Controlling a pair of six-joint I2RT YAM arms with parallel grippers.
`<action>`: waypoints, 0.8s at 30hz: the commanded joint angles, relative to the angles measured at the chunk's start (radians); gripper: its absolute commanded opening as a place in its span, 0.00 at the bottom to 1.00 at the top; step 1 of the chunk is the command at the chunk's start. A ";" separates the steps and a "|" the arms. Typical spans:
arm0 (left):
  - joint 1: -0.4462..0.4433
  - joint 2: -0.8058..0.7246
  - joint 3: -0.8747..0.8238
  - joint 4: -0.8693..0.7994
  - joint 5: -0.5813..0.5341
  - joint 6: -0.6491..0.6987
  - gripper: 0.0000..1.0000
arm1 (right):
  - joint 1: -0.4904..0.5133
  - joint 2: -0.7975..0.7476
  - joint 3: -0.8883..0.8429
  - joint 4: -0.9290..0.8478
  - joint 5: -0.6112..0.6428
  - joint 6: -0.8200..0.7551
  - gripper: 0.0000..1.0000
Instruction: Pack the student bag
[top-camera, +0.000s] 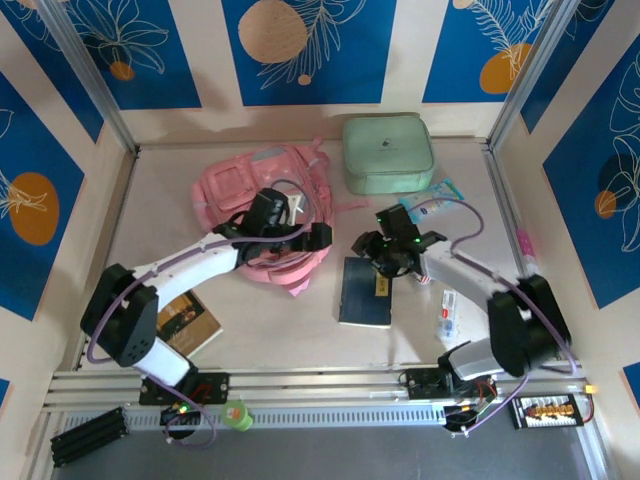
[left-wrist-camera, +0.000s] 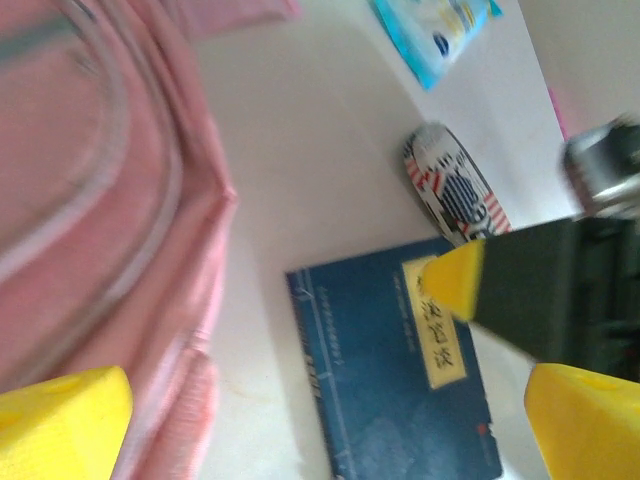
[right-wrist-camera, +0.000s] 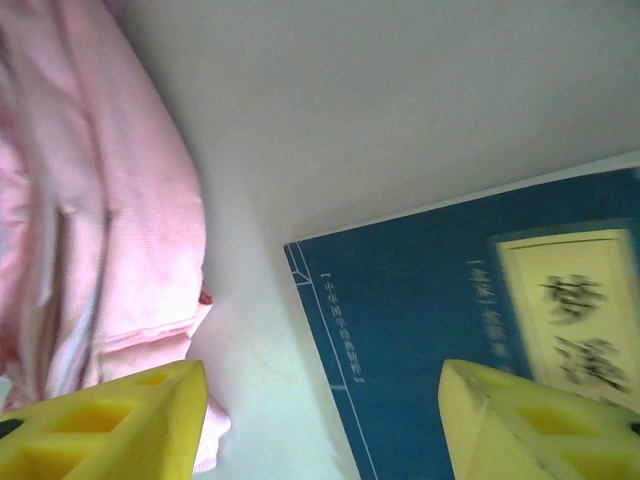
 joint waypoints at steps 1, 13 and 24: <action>-0.054 0.042 0.014 0.021 0.021 -0.067 1.00 | -0.040 -0.106 -0.034 -0.208 0.085 -0.141 0.60; -0.184 0.251 0.148 -0.052 0.001 -0.103 0.85 | -0.172 -0.144 -0.138 -0.239 -0.045 -0.319 0.40; -0.204 0.392 0.260 -0.201 -0.033 -0.111 0.71 | -0.177 0.001 -0.123 -0.190 -0.136 -0.396 0.33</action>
